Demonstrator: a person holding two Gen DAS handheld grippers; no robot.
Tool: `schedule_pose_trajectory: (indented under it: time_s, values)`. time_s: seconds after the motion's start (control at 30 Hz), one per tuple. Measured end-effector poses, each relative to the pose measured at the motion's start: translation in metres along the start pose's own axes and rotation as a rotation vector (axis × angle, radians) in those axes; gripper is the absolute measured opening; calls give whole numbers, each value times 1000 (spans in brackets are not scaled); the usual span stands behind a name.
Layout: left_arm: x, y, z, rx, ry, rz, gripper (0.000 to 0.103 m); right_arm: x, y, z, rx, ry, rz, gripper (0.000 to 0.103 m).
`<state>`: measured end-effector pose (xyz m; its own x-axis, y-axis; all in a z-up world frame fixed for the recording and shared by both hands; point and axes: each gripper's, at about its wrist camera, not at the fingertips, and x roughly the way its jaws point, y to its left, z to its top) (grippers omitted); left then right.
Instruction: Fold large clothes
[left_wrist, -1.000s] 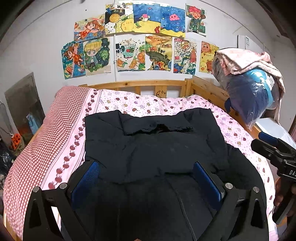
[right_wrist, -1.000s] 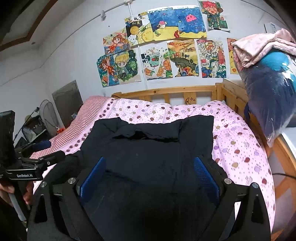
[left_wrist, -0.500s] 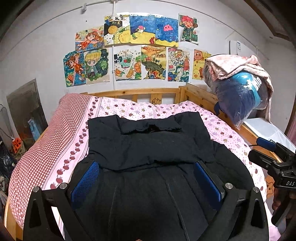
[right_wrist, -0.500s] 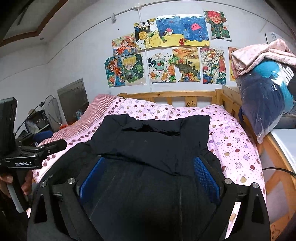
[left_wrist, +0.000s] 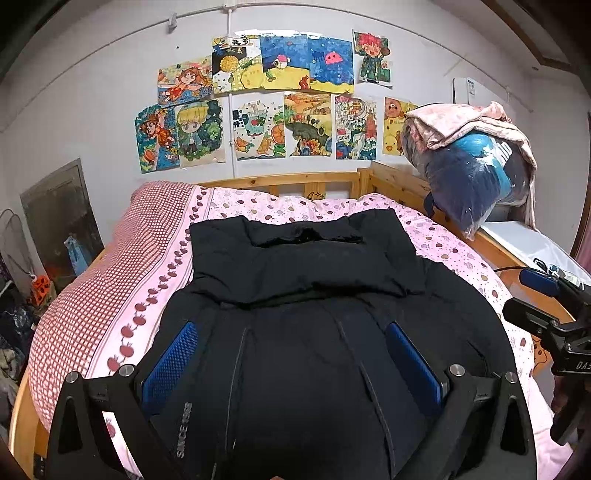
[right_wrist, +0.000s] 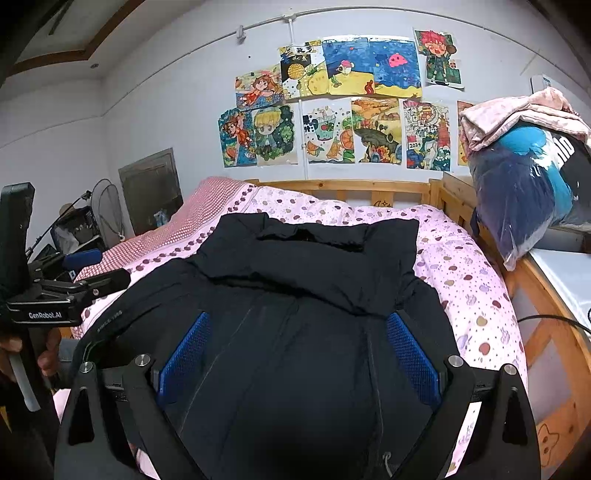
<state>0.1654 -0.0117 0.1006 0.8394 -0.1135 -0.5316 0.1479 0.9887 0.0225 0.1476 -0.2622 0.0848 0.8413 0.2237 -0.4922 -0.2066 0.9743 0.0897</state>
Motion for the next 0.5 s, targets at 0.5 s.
schedule_pose_trajectory:
  time_s: [0.5]
  values:
    - [-30,25,-69,25,-13,26,103,-21,-2,-58,-40,50,-101,94]
